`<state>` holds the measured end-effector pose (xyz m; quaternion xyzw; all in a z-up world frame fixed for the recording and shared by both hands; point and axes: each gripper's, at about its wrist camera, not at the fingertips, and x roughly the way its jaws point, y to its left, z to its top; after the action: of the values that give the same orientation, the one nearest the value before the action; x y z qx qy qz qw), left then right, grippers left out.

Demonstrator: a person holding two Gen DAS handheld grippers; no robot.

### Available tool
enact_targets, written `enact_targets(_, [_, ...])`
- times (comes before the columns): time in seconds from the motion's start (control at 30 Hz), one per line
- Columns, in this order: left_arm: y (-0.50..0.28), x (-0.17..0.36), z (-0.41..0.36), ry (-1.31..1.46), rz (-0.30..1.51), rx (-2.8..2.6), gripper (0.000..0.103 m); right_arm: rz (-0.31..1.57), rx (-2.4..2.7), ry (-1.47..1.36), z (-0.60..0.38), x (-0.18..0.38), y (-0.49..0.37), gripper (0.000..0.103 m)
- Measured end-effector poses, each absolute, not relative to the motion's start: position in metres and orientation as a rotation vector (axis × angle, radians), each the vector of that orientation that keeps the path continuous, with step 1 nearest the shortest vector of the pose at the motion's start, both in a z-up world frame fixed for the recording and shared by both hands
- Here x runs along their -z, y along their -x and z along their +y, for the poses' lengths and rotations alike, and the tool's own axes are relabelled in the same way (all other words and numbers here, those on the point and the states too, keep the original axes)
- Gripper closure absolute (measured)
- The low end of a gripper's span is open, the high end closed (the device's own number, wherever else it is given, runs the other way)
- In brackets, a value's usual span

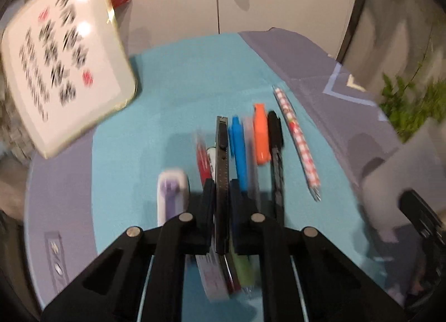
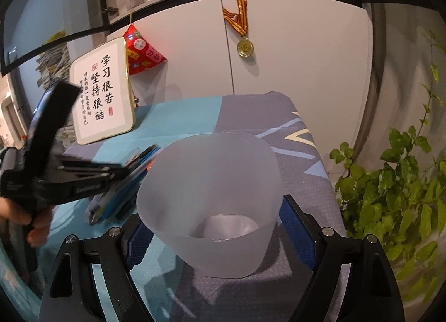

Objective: Organize stationery
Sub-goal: 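Grasp the black marker from the pen row with the left tool, then lift the black marker and drop it into the cup with the left tool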

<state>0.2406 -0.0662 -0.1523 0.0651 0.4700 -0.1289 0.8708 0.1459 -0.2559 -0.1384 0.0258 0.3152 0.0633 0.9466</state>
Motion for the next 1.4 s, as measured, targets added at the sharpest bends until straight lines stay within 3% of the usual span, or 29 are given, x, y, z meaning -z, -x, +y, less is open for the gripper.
enact_targets(0.17, [-0.201, 0.154, -0.045, -0.013, 1.056, 0.348, 0.095, 0.619, -0.099, -0.057, -0.258, 0.136, -0.142, 0.018])
enact_targets(0.37, [-0.152, 0.144, -0.049, -0.097, 1.031, 0.380, 0.093, 0.616, -0.080, -0.015, -0.251, 0.135, -0.142, 0.018])
enact_targets(0.43, [-0.145, 0.138, -0.054, -0.145, 0.989, 0.369, 0.077, 0.613, -0.077, -0.002, -0.249, 0.135, -0.142, 0.018])
enact_targets(0.47, [-0.145, 0.135, -0.057, -0.163, 0.960, 0.359, 0.056, 0.607, -0.074, 0.004, -0.248, 0.134, -0.141, 0.018])
enact_targets(0.5, [-0.145, 0.132, -0.059, -0.176, 0.931, 0.345, 0.044, 0.604, -0.072, 0.006, -0.248, 0.134, -0.140, 0.018])
enact_targets(0.63, [-0.160, 0.130, -0.068, -0.247, 0.889, 0.342, 0.048, 0.605, -0.065, 0.005, -0.249, 0.134, -0.140, 0.018])
enact_targets(0.67, [-0.164, 0.130, -0.066, -0.245, 0.905, 0.350, 0.060, 0.607, -0.065, 0.002, -0.250, 0.134, -0.140, 0.018])
enact_targets(0.7, [-0.172, 0.134, -0.068, -0.230, 0.931, 0.364, 0.078, 0.608, -0.064, 0.000, -0.250, 0.134, -0.141, 0.018])
enact_targets(0.77, [-0.183, 0.141, -0.063, -0.193, 1.000, 0.395, 0.086, 0.606, -0.061, -0.008, -0.251, 0.134, -0.140, 0.018])
enact_targets(1.17, [-0.191, 0.149, -0.066, -0.233, 1.028, 0.361, 0.089, 0.602, -0.064, 0.003, -0.249, 0.134, -0.140, 0.018])
enact_targets(1.23, [-0.200, 0.153, -0.073, -0.236, 1.059, 0.343, 0.083, 0.605, -0.061, 0.001, -0.249, 0.134, -0.140, 0.018])
enact_targets(1.4, [-0.205, 0.152, -0.079, -0.189, 1.067, 0.391, 0.092, 0.605, -0.061, -0.012, -0.252, 0.134, -0.140, 0.018])
